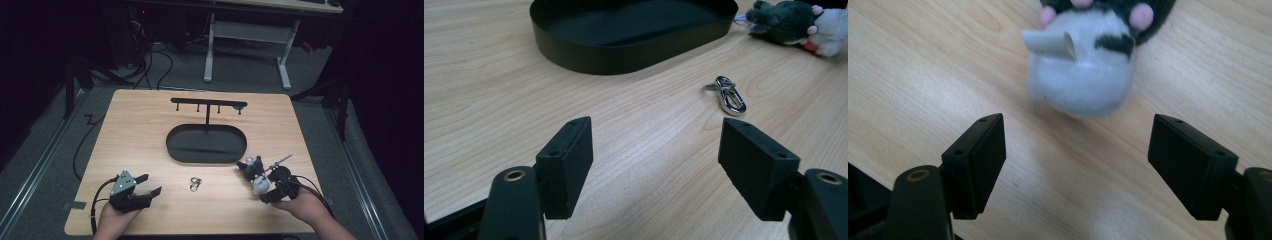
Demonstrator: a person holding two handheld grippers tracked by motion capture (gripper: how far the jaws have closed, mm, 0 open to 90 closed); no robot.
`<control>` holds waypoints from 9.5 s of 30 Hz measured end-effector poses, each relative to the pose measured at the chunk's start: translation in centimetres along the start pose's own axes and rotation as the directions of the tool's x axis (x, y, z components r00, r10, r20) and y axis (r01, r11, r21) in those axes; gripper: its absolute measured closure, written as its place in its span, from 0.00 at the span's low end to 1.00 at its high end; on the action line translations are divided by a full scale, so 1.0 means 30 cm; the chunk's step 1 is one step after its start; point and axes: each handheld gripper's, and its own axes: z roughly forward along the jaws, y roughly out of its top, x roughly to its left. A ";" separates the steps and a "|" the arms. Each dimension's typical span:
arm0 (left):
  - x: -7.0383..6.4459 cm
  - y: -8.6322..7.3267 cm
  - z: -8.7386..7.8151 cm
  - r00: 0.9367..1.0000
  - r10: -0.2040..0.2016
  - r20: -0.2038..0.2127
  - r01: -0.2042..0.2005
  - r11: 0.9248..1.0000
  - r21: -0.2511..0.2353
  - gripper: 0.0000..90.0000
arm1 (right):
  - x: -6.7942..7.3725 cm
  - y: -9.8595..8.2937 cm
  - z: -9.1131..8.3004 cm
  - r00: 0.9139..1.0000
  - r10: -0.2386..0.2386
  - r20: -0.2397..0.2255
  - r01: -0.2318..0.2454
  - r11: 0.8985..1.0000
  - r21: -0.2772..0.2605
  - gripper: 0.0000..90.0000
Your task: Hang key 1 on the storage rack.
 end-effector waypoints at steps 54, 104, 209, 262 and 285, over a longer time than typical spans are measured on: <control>-0.013 -0.008 0.014 1.000 0.023 -0.003 -0.023 1.000 0.010 0.34 | -0.021 0.079 -0.019 0.993 0.108 -0.047 -0.107 0.994 0.009 0.54; -0.014 -0.015 0.017 1.000 0.023 -0.005 -0.023 1.000 0.016 0.34 | 0.007 0.245 -0.211 0.996 0.061 -0.062 -0.064 0.997 -0.044 0.54; -0.003 -0.024 0.026 0.999 0.029 0.017 -0.029 0.998 0.048 0.34 | -0.099 0.450 -0.141 0.984 0.169 -0.058 -0.175 0.974 -0.144 0.53; -0.072 0.003 0.070 1.000 -0.009 0.018 0.008 0.998 0.064 0.44 | 0.044 -0.068 0.062 0.984 0.145 -0.103 -0.177 0.790 -0.586 0.54; -0.246 0.112 0.340 0.996 0.088 -0.029 -0.079 0.966 0.246 0.99 | 0.064 -0.196 0.125 0.976 0.073 -0.206 -0.190 0.751 -0.632 0.88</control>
